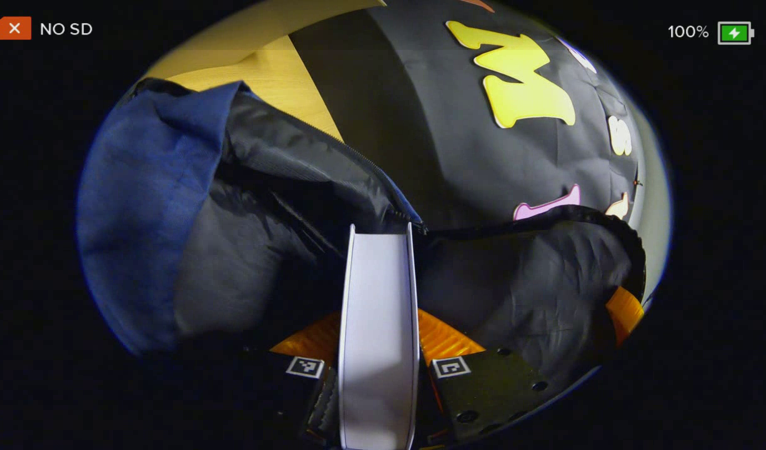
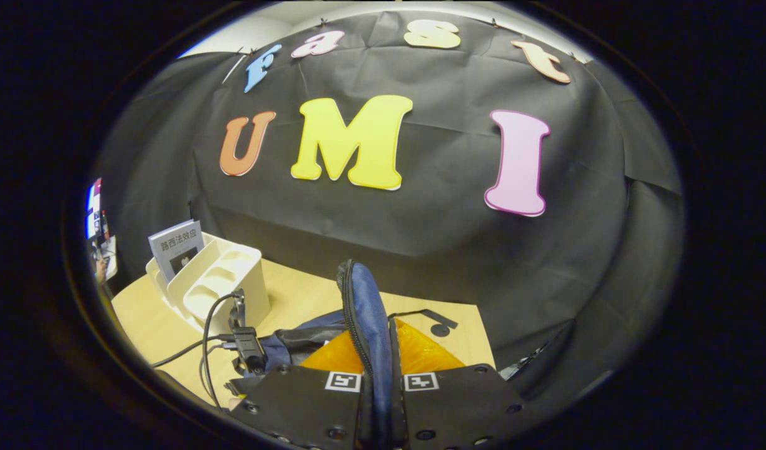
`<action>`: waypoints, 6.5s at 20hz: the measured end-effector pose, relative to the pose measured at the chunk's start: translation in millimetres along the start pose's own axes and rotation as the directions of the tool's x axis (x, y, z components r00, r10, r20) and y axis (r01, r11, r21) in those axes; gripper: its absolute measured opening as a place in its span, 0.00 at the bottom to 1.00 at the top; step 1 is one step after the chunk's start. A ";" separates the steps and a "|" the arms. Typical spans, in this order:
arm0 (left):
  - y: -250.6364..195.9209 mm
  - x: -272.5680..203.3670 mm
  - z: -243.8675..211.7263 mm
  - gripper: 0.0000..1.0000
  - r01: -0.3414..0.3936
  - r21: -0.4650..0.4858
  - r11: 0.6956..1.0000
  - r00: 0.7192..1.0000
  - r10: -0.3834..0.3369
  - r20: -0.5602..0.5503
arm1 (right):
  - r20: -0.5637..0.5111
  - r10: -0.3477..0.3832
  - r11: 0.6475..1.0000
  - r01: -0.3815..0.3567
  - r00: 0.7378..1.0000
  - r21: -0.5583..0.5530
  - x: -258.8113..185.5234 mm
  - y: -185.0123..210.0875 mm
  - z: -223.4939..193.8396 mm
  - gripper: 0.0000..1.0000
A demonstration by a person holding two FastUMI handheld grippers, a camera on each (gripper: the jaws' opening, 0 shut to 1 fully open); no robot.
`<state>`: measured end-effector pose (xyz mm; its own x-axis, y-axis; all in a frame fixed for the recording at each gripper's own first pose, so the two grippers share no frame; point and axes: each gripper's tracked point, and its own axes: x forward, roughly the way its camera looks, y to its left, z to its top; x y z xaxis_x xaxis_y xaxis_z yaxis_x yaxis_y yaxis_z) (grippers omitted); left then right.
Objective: Open the schoolbag, grab two books from the bookshelf and put them into the schoolbag.
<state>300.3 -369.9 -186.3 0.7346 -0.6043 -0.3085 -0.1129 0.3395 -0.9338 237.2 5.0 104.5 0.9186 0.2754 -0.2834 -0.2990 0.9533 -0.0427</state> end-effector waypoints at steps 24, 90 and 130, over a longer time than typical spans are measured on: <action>-24.0 -188.6 76.7 0.85 -0.145 0.646 0.750 0.989 0.114 0.091 | 0.018 -0.009 1.000 0.009 1.000 0.016 -1.2 -22.2 -31.4 0.10; 53.8 -446.0 292.6 0.39 -0.679 0.470 0.563 0.701 0.687 0.189 | -0.039 0.012 1.000 -0.011 0.999 0.027 12.9 -12.4 -92.1 0.11; -41.4 -200.4 50.6 0.43 -0.070 0.122 0.990 0.998 0.071 0.002 | -0.010 0.110 0.987 -0.108 0.994 0.122 -15.5 19.8 -33.3 0.11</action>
<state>191.6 -226.4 -76.7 0.7263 -0.5772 -0.3732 -0.0820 0.4663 -0.8808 208.4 15.5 76.2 0.8774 0.3774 -0.2961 -0.3625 0.9259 0.1059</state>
